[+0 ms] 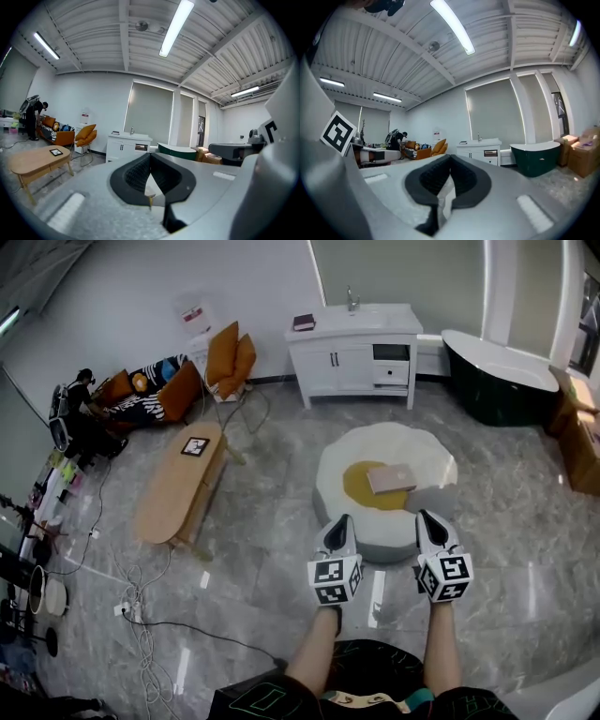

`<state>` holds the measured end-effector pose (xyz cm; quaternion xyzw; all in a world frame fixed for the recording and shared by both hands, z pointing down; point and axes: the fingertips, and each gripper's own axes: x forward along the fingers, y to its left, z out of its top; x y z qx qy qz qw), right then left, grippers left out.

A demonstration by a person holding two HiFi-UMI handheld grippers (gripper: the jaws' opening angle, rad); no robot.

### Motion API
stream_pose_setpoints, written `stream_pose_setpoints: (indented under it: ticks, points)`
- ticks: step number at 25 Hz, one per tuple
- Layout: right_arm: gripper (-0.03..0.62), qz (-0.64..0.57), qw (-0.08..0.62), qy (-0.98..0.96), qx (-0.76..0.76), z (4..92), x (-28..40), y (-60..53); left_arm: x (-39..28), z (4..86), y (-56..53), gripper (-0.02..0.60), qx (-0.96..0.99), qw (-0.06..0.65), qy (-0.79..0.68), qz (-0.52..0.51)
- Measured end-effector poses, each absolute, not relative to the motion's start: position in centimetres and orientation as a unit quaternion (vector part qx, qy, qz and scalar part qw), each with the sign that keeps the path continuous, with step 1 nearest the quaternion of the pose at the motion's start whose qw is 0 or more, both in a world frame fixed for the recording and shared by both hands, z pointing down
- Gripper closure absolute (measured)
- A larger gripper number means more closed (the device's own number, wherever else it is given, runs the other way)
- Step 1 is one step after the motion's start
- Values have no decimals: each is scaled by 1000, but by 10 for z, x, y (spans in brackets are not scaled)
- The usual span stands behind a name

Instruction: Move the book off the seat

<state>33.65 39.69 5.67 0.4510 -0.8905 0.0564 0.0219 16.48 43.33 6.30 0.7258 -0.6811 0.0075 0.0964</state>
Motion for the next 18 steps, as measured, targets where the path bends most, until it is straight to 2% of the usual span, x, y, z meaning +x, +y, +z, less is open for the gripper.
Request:
stream_pose_setpoints:
  ticks: [8,18]
  points:
    - [591,97,31,-872,479,84,369,377,185,83,408,571,739,114,-664,23]
    - [592,130,63,-871,470,122,333,296,151,126,326,571,729,160,-664,36]
